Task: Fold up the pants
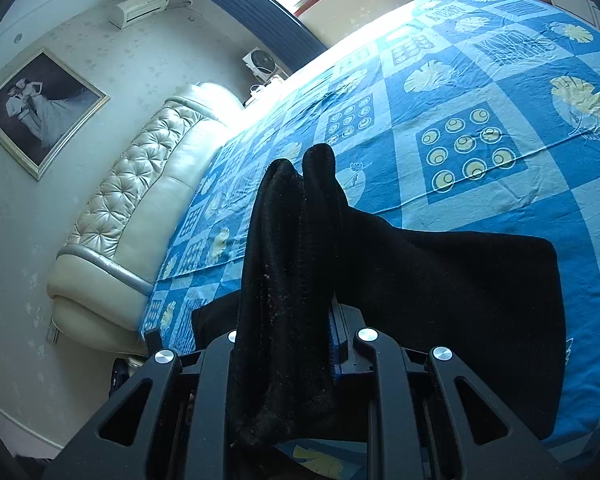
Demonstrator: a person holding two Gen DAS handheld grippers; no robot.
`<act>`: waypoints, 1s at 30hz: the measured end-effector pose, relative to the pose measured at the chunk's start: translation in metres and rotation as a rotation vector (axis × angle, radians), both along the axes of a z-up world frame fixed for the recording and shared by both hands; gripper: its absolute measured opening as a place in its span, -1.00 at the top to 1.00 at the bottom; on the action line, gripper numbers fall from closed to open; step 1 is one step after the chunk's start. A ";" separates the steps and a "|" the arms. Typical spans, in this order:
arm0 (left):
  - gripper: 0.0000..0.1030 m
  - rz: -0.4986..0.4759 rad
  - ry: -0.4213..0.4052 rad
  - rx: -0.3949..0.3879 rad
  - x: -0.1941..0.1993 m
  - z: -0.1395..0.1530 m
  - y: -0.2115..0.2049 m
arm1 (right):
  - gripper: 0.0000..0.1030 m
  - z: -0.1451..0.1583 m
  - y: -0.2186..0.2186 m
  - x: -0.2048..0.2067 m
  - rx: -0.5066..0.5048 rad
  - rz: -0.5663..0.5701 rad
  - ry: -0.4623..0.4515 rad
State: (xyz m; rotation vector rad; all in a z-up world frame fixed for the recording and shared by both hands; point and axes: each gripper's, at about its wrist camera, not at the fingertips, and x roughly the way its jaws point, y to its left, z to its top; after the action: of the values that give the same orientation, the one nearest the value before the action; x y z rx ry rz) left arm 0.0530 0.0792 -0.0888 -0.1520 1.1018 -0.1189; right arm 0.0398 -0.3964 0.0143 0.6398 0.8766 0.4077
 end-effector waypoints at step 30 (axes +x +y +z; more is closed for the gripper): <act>-0.96 0.000 -0.007 0.006 0.000 -0.001 0.001 | 0.27 -0.093 0.168 0.013 -0.665 0.151 0.092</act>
State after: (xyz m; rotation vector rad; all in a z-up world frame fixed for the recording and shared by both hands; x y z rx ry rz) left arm 0.0534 0.0798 -0.0893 -0.1468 1.0954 -0.1160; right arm 0.0530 -0.2287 -0.0782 -0.0209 1.0795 0.1994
